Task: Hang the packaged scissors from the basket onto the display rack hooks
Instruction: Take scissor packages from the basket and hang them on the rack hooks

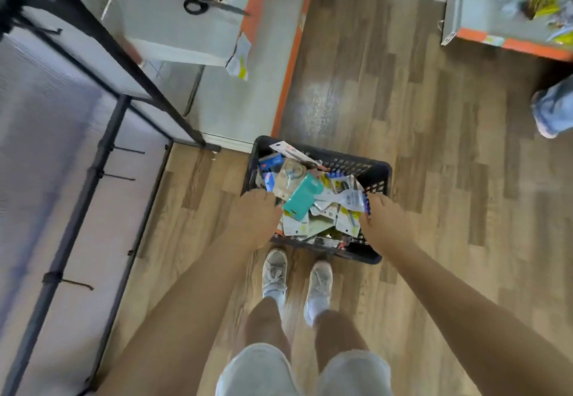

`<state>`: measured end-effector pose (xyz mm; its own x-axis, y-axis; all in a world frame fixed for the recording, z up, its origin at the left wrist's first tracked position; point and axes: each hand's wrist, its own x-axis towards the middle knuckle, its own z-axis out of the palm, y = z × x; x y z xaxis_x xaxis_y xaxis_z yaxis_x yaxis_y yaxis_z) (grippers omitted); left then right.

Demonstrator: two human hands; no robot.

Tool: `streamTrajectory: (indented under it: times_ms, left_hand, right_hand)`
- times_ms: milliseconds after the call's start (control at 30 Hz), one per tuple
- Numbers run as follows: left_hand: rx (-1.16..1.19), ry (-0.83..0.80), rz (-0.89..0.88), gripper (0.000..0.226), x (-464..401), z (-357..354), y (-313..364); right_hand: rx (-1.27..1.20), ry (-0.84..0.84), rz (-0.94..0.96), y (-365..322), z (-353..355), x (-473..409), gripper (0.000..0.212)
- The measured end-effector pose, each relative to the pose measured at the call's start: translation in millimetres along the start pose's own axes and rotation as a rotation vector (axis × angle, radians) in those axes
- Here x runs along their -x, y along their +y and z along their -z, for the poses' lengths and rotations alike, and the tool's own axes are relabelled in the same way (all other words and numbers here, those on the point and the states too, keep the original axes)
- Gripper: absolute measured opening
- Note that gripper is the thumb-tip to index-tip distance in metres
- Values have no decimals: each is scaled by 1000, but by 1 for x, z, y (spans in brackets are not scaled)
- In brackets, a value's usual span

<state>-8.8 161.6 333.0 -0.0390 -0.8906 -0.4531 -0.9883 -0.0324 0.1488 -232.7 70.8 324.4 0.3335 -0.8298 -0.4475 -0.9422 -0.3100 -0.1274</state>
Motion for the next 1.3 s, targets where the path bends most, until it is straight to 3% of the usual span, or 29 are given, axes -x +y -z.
streamTrajectory:
  times_ms: [133, 267, 467, 633, 733, 933, 1167, 1300]
  left_hand:
    - [260, -25, 121, 12, -50, -55, -14]
    - [436, -140, 322, 34, -104, -120, -22]
    - [536, -222, 459, 34, -163, -203, -34]
    - [535, -275, 504, 32, -192, -266, -33]
    - [443, -214, 466, 33, -211, -283, -22]
    - [177, -172, 276, 64, -252, -306, 8]
    - [94, -251, 359, 93, -285, -344, 28]
    - [104, -236, 396, 90, -285, -354, 37]
  right_hand:
    - [23, -99, -20, 27, -53, -39, 23]
    - [74, -155, 30, 45, -111, -82, 29]
    - [78, -252, 10, 58, -200, -136, 39]
    - [102, -298, 23, 67, -259, -166, 42]
    - [96, -311, 43, 75, -286, -182, 44]
    - [48, -312, 27, 80, -327, -215, 55]
    - [-26, -67, 42, 94, -356, -240, 68]
    - [37, -24, 6, 104, -365, -256, 69]
